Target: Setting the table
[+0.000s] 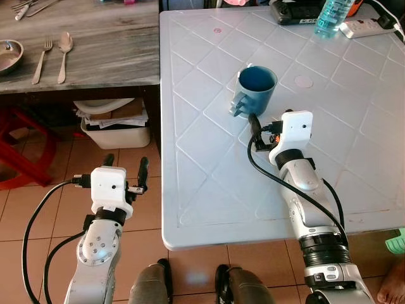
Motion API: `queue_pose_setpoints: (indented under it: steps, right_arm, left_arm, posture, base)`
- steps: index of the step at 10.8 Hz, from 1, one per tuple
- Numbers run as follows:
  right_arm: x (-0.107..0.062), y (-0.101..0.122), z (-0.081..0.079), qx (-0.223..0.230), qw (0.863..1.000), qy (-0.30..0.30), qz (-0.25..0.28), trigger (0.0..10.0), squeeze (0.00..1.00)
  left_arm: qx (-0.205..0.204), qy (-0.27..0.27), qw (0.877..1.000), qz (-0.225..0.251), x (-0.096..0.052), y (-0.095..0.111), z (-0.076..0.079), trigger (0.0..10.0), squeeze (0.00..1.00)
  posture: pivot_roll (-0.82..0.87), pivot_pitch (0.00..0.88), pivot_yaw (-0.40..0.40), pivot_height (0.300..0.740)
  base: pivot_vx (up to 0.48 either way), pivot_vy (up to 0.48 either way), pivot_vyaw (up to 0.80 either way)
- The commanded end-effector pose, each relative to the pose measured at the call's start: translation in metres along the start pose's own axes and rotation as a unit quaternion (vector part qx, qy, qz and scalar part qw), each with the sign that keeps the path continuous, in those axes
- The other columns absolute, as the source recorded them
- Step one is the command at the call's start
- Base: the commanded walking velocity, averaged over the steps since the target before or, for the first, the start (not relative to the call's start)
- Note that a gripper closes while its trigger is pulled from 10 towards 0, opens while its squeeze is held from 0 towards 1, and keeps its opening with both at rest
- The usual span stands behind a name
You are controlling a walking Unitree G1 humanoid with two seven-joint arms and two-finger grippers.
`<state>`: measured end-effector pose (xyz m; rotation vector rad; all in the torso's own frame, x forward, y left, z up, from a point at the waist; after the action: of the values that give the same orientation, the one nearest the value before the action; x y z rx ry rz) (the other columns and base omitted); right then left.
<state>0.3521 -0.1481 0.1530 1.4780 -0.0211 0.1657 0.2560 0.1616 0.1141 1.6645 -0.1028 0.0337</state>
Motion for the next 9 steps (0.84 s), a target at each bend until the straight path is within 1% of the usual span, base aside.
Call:
queue_pose_setpoints:
  steps: [1,3,4,5,6,7,8,9]
  right_arm:
    - [0.000,-0.003,0.000,0.003,1.000,0.000,-0.004,10.0,0.00]
    - [0.000,-0.002,-0.023,0.019,0.999,0.040,-0.011,10.0,0.00]
    - [-0.001,-0.003,-0.029,0.023,0.998,0.048,-0.013,10.0,0.00]
    - [-0.004,-0.005,-0.042,0.027,0.997,0.066,-0.018,10.0,0.00]
    - [-0.005,-0.005,-0.048,0.034,0.997,0.070,-0.018,10.0,0.00]
    - [-0.006,-0.003,-0.050,0.037,0.997,0.071,-0.017,10.0,0.00]
    - [-0.007,-0.005,-0.049,0.038,0.997,0.070,-0.020,10.0,0.00]
    - [-0.008,-0.005,-0.046,0.036,0.997,0.066,-0.019,10.0,0.00]
  left_arm:
    - [0.002,0.002,1.000,-0.005,-0.003,0.000,-0.003,10.0,0.00]
    - [0.002,0.005,1.000,-0.007,-0.006,-0.001,-0.004,10.0,0.00]
    - [0.001,0.007,1.000,-0.009,-0.007,-0.002,-0.005,10.0,0.00]
    - [-0.003,0.009,1.000,-0.017,-0.009,-0.005,-0.006,10.0,0.00]
    - [-0.013,0.018,0.999,-0.027,-0.009,-0.008,-0.008,10.0,0.00]
    - [-0.009,0.021,0.999,-0.027,-0.008,-0.008,-0.011,10.0,0.00]
    - [-0.009,0.023,0.999,-0.026,-0.006,-0.008,-0.012,10.0,0.00]
    - [-0.010,0.024,0.999,-0.025,-0.004,-0.007,-0.012,10.0,0.00]
  posture:
    - [0.05,0.225,0.014,0.740]
    - [0.06,0.236,0.011,0.740]
    - [0.06,0.238,0.009,0.740]
    - [0.06,0.241,0.007,0.740]
    - [0.06,0.241,0.003,0.740]
    - [0.06,0.241,0.001,0.740]
    - [0.06,0.240,-0.002,0.740]
    - [0.05,0.239,-0.006,0.740]
  base:
    - [0.000,0.000,0.00]
    - [0.000,0.000,0.00]
    - [0.000,0.000,0.00]
    - [0.000,0.000,0.00]
    - [0.000,0.000,0.00]
    - [0.000,0.000,0.00]
    - [0.000,0.296,-0.80]
    - [0.000,0.000,-0.66]
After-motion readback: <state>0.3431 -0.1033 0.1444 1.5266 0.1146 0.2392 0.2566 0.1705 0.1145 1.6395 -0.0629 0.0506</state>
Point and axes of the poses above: a point about 5 cm out from each wrist's last joint towards the gripper, its own x axis pointing out of the wrist towards the gripper, its own y axis along the axis of the wrist's last joint, z = x × y, the point moved 2 cm from there along x, pointing out of the wrist towards the gripper, and after that the axes turned 1 degree about -x, right-handed, at the moved point
